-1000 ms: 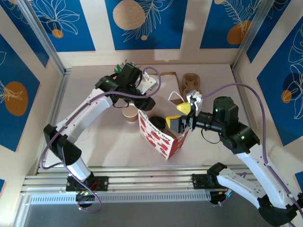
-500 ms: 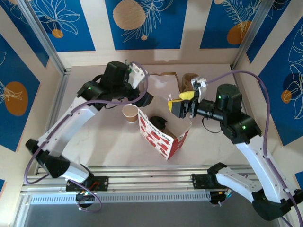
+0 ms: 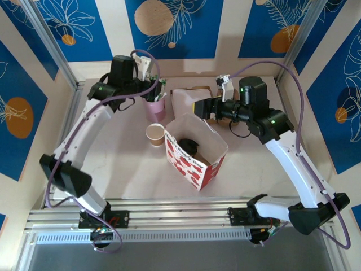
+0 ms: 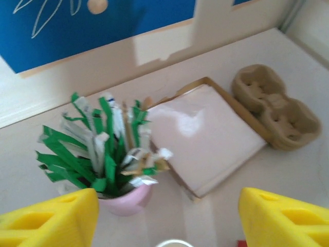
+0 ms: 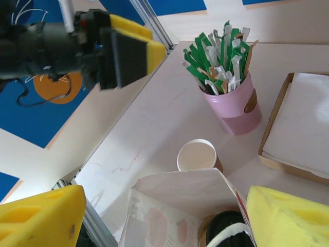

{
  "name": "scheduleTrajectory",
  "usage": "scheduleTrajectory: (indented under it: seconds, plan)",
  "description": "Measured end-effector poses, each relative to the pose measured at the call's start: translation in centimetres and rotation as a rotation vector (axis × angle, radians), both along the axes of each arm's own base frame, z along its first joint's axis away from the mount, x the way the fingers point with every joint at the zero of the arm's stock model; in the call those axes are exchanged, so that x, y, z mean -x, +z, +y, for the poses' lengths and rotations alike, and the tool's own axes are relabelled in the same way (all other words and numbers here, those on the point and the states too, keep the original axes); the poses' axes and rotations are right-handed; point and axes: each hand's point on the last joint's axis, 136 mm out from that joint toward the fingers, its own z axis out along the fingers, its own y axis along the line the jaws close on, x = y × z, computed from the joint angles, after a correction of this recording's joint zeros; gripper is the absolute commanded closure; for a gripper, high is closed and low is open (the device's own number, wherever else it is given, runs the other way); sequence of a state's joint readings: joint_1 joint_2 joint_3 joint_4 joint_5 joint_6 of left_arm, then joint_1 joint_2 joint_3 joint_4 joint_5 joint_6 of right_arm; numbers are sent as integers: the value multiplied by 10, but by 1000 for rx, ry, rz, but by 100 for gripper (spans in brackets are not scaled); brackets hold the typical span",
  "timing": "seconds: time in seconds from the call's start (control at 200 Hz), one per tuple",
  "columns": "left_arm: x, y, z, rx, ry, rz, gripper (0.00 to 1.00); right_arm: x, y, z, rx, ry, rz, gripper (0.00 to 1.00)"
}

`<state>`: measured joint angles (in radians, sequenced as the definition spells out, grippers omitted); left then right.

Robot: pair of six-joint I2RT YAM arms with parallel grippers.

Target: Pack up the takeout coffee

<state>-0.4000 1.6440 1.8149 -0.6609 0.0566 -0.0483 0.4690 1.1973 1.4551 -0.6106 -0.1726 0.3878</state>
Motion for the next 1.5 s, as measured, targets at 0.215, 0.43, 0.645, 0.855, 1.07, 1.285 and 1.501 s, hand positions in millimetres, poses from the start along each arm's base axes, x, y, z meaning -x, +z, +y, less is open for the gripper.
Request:
scheduleTrajectory:
  seconds: [0.215,0.43,0.645,0.855,1.07,1.285,1.501]
  plan:
    - [-37,-34,27,-11,121,91,44,2,-4,-4,24,-5,5,18]
    - [-52,-68,35,-23,179,165,51,6,-3,-6,39,1,-12,18]
    - [-59,-91,35,-33,198,213,58,8,-6,-7,50,7,-21,18]
    - [-61,-94,38,-49,217,211,64,8,-12,-8,62,10,-17,19]
    - [-67,-107,37,-63,221,235,68,9,-13,-10,65,9,-18,18]
    - [-66,-113,38,-70,226,255,75,12,-11,-11,61,9,-26,18]
    - [-67,-110,38,-67,228,254,87,13,-16,-12,65,9,-18,18]
